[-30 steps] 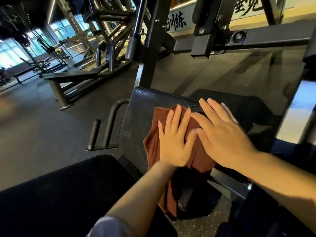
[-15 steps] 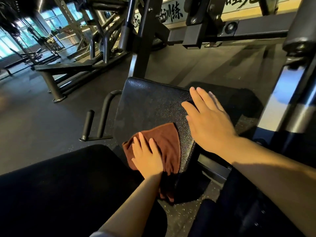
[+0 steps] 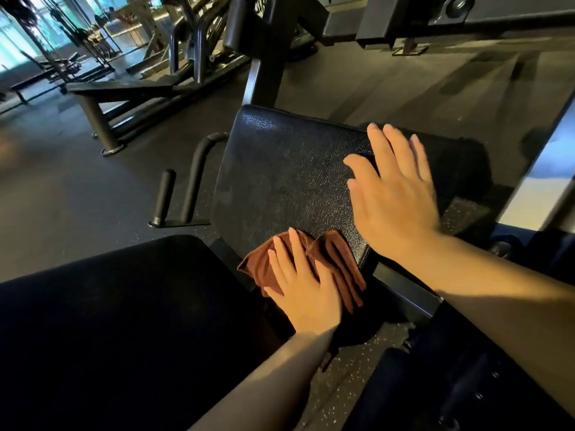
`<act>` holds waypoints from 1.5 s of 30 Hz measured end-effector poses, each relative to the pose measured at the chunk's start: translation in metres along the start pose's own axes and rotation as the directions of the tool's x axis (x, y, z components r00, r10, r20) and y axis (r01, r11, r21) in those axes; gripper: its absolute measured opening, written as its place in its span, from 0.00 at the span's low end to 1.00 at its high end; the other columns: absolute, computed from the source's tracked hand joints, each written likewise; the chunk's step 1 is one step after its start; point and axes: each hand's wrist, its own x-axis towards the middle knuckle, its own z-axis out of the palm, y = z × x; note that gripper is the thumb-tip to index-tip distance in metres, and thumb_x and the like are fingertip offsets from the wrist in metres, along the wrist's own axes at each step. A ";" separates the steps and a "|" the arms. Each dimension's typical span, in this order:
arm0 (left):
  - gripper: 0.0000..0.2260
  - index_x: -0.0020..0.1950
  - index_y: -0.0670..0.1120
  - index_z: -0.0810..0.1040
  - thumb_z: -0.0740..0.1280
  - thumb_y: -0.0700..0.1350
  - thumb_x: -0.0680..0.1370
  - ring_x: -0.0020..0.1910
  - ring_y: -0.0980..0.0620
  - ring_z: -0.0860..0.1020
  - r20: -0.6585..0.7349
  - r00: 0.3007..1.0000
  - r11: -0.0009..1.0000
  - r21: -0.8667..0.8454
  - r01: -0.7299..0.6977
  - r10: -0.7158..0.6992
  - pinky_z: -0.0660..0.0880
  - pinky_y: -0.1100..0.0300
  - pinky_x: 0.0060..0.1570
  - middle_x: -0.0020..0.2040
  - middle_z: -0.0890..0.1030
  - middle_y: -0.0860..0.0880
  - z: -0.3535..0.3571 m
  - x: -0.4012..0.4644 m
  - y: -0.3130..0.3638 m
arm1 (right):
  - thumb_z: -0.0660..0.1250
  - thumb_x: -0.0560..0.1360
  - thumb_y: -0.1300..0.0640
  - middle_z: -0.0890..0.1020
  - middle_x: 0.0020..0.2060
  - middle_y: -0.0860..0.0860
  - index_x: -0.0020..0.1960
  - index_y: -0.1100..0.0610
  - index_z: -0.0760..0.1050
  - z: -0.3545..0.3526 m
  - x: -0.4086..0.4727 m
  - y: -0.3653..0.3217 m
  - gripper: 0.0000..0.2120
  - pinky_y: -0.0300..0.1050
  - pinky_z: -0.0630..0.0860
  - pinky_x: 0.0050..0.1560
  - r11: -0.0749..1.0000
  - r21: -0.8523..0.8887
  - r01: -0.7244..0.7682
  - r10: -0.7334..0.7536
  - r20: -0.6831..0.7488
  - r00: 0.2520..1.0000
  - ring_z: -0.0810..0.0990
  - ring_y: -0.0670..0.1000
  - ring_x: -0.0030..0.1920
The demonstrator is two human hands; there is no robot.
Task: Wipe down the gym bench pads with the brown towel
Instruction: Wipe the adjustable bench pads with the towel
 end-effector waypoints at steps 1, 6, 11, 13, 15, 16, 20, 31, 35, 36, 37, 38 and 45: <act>0.37 0.79 0.62 0.44 0.36 0.64 0.69 0.79 0.56 0.39 0.004 1.000 0.999 0.016 -0.031 0.031 0.40 0.38 0.74 0.81 0.43 0.56 -0.001 0.005 -0.002 | 0.53 0.78 0.53 0.68 0.73 0.63 0.63 0.57 0.75 0.000 0.000 0.001 0.19 0.64 0.56 0.74 1.000 0.000 0.001 -0.001 -0.008 1.000 0.63 0.64 0.74; 0.28 0.75 0.64 0.41 0.47 0.57 0.76 0.80 0.54 0.42 0.027 0.978 0.976 0.059 -0.208 0.206 0.40 0.38 0.74 0.82 0.44 0.55 -0.012 0.048 -0.009 | 0.56 0.78 0.54 0.67 0.73 0.62 0.62 0.57 0.75 0.005 0.000 -0.001 0.17 0.64 0.53 0.75 1.000 0.003 -0.002 0.003 -0.041 0.999 0.62 0.65 0.74; 0.34 0.78 0.58 0.45 0.41 0.58 0.71 0.80 0.52 0.46 0.007 0.943 0.939 0.079 -0.333 0.334 0.43 0.37 0.75 0.82 0.48 0.50 -0.030 0.114 -0.015 | 0.55 0.79 0.52 0.65 0.74 0.62 0.64 0.56 0.74 0.007 0.000 -0.002 0.18 0.66 0.51 0.75 0.999 -0.040 0.013 -0.013 -0.010 1.000 0.60 0.66 0.74; 0.33 0.81 0.54 0.50 0.42 0.57 0.75 0.80 0.51 0.47 -0.023 0.954 0.951 0.084 -0.297 0.300 0.45 0.38 0.76 0.82 0.50 0.49 -0.035 0.139 -0.016 | 0.55 0.79 0.51 0.63 0.75 0.62 0.67 0.55 0.73 0.007 0.001 -0.001 0.20 0.69 0.49 0.74 0.996 -0.077 0.046 -0.044 0.026 0.999 0.59 0.66 0.75; 0.25 0.81 0.53 0.51 0.48 0.50 0.83 0.80 0.51 0.47 -0.044 0.970 0.970 0.060 -0.235 0.238 0.45 0.36 0.75 0.82 0.50 0.49 -0.036 0.152 -0.013 | 0.55 0.79 0.49 0.62 0.76 0.63 0.70 0.55 0.72 0.007 0.002 0.000 0.22 0.70 0.47 0.73 0.990 -0.118 0.081 -0.075 0.054 0.996 0.57 0.67 0.75; 0.24 0.81 0.54 0.51 0.50 0.47 0.85 0.80 0.50 0.47 -0.040 0.978 0.977 0.061 -0.202 0.205 0.45 0.34 0.75 0.82 0.50 0.49 -0.035 0.151 -0.010 | 0.55 0.78 0.49 0.61 0.76 0.64 0.70 0.54 0.72 0.007 0.003 0.001 0.23 0.71 0.46 0.73 0.987 -0.133 0.095 -0.087 0.064 0.994 0.57 0.67 0.75; 0.26 0.81 0.53 0.48 0.51 0.44 0.83 0.80 0.46 0.47 -0.017 0.988 0.986 0.072 -0.150 0.151 0.46 0.34 0.74 0.82 0.48 0.47 -0.023 0.113 0.006 | 0.54 0.78 0.49 0.61 0.76 0.64 0.71 0.54 0.72 0.006 0.002 0.000 0.24 0.71 0.44 0.73 0.984 -0.150 0.094 -0.080 0.092 0.993 0.57 0.66 0.76; 0.25 0.78 0.64 0.46 0.47 0.61 0.81 0.78 0.60 0.37 0.087 0.835 0.838 0.009 -0.546 0.544 0.33 0.49 0.72 0.79 0.41 0.63 -0.005 0.030 0.019 | 0.50 0.79 0.51 0.66 0.74 0.63 0.65 0.58 0.75 0.001 0.004 -0.004 0.24 0.68 0.47 0.74 0.999 -0.003 0.038 -0.038 0.030 0.999 0.61 0.62 0.75; 0.25 0.76 0.63 0.45 0.43 0.63 0.79 0.79 0.60 0.41 0.031 0.878 0.878 -0.038 -0.477 0.478 0.37 0.44 0.76 0.80 0.45 0.61 -0.015 0.083 0.049 | 0.51 0.79 0.51 0.68 0.73 0.63 0.66 0.58 0.76 0.003 0.005 -0.005 0.23 0.69 0.50 0.74 1.000 -0.019 0.012 -0.013 -0.007 1.000 0.63 0.62 0.75; 0.25 0.77 0.63 0.46 0.44 0.63 0.80 0.79 0.59 0.42 0.014 0.899 0.899 -0.017 -0.438 0.438 0.38 0.42 0.76 0.81 0.46 0.59 -0.016 0.101 0.061 | 0.51 0.79 0.51 0.69 0.73 0.62 0.65 0.58 0.76 0.004 0.004 -0.006 0.23 0.69 0.50 0.74 1.000 -0.023 0.006 -0.007 -0.014 1.000 0.63 0.62 0.75; 0.25 0.79 0.61 0.48 0.46 0.61 0.82 0.80 0.57 0.43 0.002 0.916 0.916 -0.001 -0.401 0.401 0.39 0.41 0.76 0.81 0.47 0.56 -0.018 0.117 0.072 | 0.52 0.79 0.51 0.69 0.72 0.62 0.65 0.58 0.76 0.004 0.004 -0.006 0.22 0.69 0.50 0.74 1.000 -0.027 0.005 -0.005 -0.019 1.000 0.64 0.62 0.74; 0.23 0.80 0.59 0.50 0.48 0.58 0.84 0.80 0.55 0.44 -0.009 0.929 0.929 0.002 -0.371 0.371 0.40 0.40 0.76 0.82 0.48 0.54 -0.020 0.133 0.083 | 0.52 0.79 0.50 0.69 0.72 0.62 0.66 0.57 0.75 0.004 0.004 -0.006 0.22 0.69 0.50 0.74 0.999 -0.032 0.006 -0.007 -0.021 1.000 0.64 0.62 0.74; 0.22 0.80 0.57 0.52 0.49 0.53 0.86 0.80 0.53 0.45 -0.048 0.930 0.931 0.000 -0.366 0.365 0.40 0.41 0.75 0.82 0.49 0.53 -0.020 0.151 0.093 | 0.55 0.80 0.49 0.69 0.72 0.62 0.66 0.57 0.76 0.006 0.005 -0.004 0.22 0.70 0.52 0.74 1.000 -0.024 0.012 -0.013 -0.022 1.000 0.64 0.62 0.74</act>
